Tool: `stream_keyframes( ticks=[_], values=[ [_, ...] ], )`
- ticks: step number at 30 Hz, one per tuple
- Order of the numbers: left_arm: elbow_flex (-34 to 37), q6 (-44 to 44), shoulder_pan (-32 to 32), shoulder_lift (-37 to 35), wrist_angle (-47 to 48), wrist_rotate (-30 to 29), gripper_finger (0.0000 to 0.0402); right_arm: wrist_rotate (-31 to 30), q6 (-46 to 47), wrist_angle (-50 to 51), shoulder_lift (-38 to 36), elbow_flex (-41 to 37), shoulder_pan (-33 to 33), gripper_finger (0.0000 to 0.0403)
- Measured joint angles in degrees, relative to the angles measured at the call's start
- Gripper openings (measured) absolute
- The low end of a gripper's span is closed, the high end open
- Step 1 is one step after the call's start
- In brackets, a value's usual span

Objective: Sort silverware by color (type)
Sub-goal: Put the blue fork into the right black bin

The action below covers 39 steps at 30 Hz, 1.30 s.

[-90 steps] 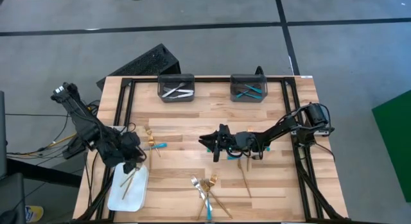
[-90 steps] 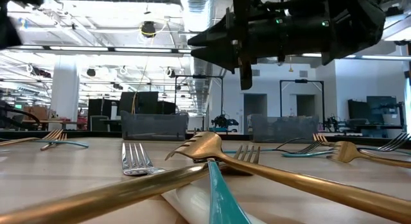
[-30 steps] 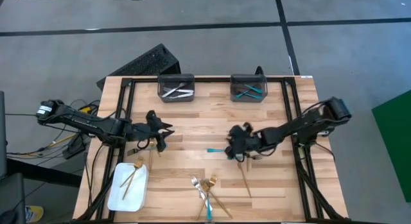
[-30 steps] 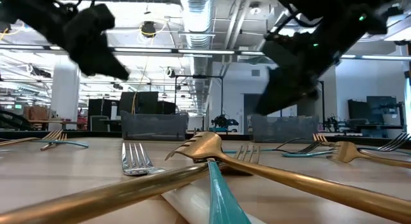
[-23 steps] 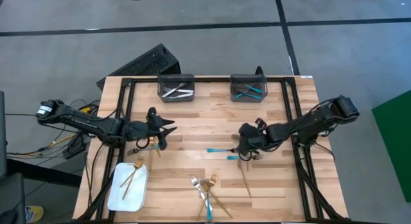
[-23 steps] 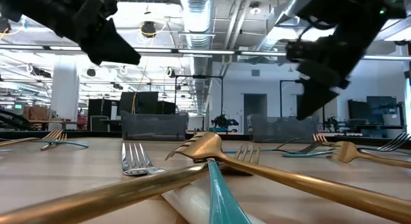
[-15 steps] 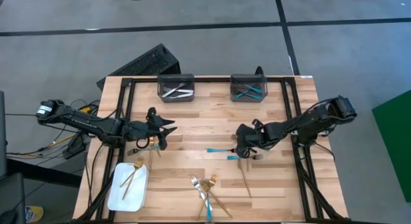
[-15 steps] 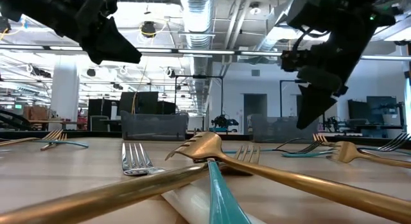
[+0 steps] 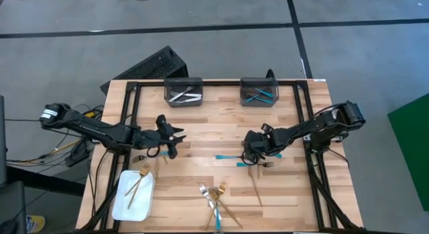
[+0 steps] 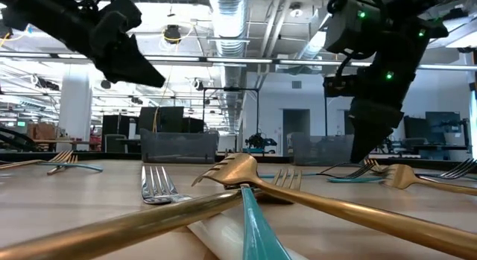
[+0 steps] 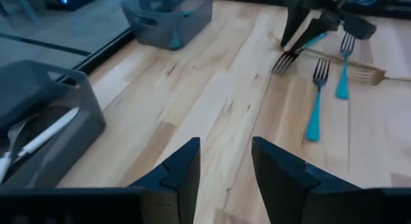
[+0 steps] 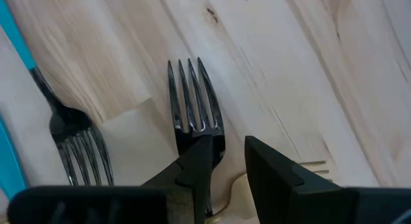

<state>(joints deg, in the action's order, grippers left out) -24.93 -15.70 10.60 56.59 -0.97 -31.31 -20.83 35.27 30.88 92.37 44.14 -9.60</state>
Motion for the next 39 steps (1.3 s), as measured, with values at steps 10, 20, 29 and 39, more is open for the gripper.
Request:
stream_keyframes(
  ticks=[10,20,29,39],
  values=[
    [-0.02,-0.08,-0.01,5.48,-4.78,0.00,0.0128,-0.03,1.04,0.05,-9.23,-0.80,-0.53,0.0123],
    [-0.02,-0.07,-0.01,5.69,-5.00,0.43,0.0128,3.16,0.23,0.04,-14.41,-0.66,-1.09,0.0124],
    [-0.02,-0.03,-0.01,5.67,-5.00,0.04,0.0128,4.49,0.21,0.49,-14.20,-0.63,-1.67,0.0193],
    [-0.02,0.01,-0.01,5.67,-4.35,0.02,0.0128,3.01,-1.07,1.33,-4.68,-0.54,-1.63,0.0208]
  ],
)
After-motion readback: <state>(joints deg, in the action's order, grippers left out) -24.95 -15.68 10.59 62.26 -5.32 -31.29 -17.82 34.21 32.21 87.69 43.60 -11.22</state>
